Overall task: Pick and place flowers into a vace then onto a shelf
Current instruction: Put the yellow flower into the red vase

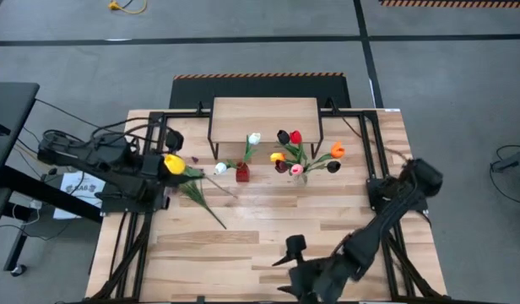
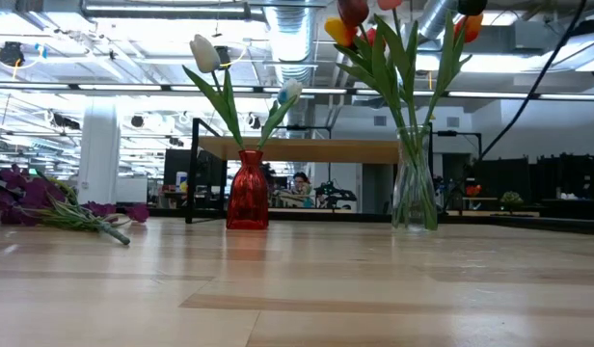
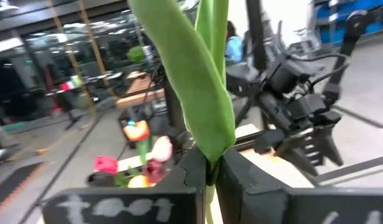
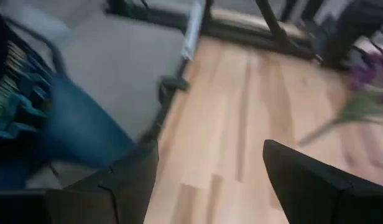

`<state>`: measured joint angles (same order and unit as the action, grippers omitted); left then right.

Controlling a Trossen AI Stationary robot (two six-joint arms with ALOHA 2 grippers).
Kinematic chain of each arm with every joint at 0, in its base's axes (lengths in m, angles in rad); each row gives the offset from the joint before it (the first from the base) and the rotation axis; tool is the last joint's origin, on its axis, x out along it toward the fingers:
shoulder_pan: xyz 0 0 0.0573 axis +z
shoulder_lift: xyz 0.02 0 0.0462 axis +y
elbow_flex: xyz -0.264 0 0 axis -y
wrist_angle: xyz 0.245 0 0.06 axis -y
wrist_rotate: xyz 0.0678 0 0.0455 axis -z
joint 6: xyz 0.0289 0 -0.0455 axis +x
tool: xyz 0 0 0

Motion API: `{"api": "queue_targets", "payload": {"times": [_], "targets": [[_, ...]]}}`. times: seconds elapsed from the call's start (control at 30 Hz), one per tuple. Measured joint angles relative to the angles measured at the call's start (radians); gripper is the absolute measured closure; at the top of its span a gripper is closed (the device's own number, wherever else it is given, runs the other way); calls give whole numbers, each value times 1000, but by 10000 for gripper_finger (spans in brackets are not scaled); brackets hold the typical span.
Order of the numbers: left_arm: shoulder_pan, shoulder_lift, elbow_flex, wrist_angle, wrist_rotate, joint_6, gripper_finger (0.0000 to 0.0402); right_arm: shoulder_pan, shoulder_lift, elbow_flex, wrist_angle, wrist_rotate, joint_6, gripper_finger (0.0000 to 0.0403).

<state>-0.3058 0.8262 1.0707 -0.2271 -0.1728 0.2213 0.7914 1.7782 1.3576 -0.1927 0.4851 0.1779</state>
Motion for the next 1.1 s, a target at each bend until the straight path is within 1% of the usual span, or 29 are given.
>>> {"api": "queue_targets", "payload": {"times": [0.1, 0.2, 0.3, 0.37, 0.4, 0.53, 0.77, 0.93, 1.03, 1.1], "targets": [[12, 3, 12, -11, -41, 23, 401, 1, -101, -284, 363, -21, -25, 123], [46, 3, 12, -29, -46, 27, 401, 1, -155, -531, 696, -20, -20, 123], [94, 15, 12, -54, -10, 25, 401, 0, -156, -706, 1010, -16, -22, 123], [133, 28, 12, -66, 38, 23, 401, 0, -147, -775, 1145, -13, -23, 123], [153, 34, 12, -68, 57, 23, 401, 0, -140, -800, 1184, -13, -21, 123], [256, 68, 12, -65, 98, 27, 401, -7, -140, -839, 1211, -8, -12, 123], [478, 136, 12, -80, 265, 36, 401, -19, -145, -841, 1176, -12, -19, 123], [585, 183, 12, -73, 404, 44, 401, -21, -145, -841, 1125, -11, -20, 123], [626, 212, 12, -74, 470, 45, 401, -28, -145, -841, 1091, 37, -13, 123], [642, 227, 12, -76, 499, 47, 401, -35, -147, -841, 1060, 108, 6, 123]]}}
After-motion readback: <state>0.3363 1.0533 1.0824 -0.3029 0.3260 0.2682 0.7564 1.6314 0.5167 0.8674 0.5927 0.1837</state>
